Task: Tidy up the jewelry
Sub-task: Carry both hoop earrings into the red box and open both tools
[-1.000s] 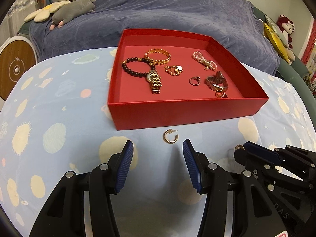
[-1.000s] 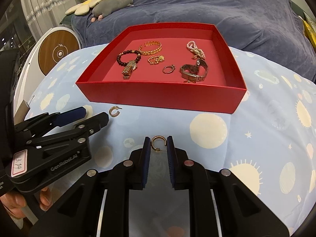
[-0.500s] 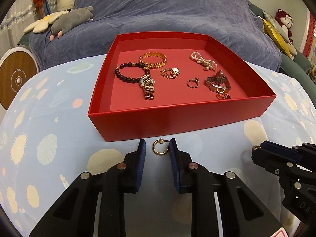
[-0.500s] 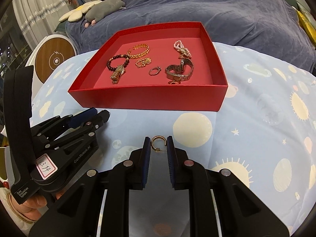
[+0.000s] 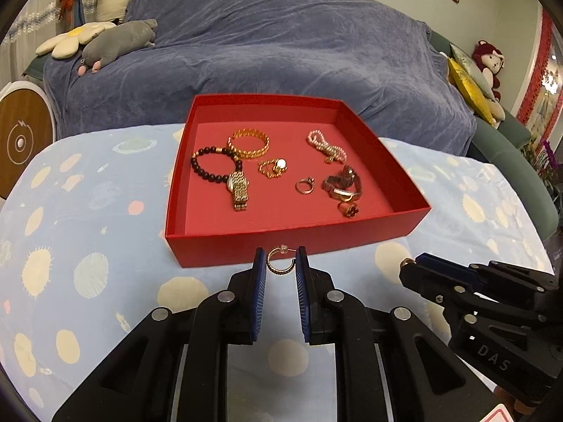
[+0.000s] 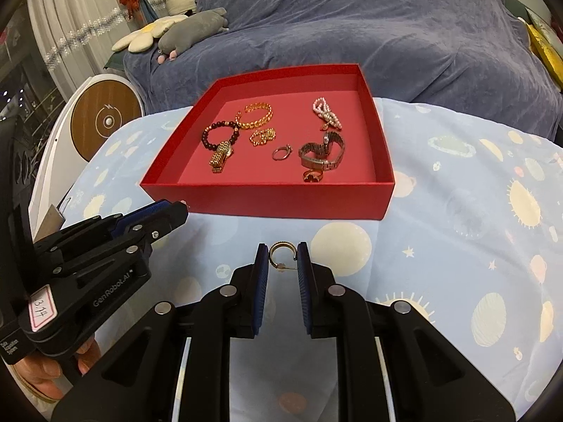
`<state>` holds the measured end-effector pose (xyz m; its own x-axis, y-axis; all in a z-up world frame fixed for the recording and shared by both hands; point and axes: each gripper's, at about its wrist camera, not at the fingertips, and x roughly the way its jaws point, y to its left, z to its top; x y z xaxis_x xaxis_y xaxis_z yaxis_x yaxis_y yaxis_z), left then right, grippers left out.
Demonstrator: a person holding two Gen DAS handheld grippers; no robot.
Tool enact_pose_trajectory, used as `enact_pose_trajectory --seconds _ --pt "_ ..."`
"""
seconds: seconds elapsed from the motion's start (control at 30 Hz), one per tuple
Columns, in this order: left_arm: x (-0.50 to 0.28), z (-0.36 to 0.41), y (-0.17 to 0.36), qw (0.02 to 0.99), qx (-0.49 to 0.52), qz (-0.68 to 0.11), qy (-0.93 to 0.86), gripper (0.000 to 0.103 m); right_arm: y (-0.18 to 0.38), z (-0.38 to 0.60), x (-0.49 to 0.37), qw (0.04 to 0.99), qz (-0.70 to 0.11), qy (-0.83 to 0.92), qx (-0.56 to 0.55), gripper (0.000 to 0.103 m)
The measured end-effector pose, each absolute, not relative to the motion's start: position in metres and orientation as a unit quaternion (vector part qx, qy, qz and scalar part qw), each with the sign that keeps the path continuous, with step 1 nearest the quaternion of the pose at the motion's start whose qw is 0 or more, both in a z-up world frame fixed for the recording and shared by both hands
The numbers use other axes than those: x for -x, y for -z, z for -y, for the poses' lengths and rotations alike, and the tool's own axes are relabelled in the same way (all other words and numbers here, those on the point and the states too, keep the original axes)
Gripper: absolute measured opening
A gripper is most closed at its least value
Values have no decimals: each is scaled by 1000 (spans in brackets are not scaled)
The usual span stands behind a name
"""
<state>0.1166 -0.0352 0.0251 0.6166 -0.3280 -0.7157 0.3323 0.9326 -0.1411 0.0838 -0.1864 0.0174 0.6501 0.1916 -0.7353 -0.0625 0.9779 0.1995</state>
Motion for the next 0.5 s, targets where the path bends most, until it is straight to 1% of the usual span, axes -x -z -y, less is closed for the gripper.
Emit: enact_pose_trajectory --seconds 0.13,0.23,0.5 --pt "-126 37 -50 910 7 -373 181 14 -35 194 -94 914 -393 -61 -77 16" --pt "-143 31 -59 911 24 -373 176 14 -46 199 -107 919 -382 -59 -79 16" --pt "-184 20 -60 913 33 -375 156 14 -46 209 -158 920 -380 -48 -82 16"
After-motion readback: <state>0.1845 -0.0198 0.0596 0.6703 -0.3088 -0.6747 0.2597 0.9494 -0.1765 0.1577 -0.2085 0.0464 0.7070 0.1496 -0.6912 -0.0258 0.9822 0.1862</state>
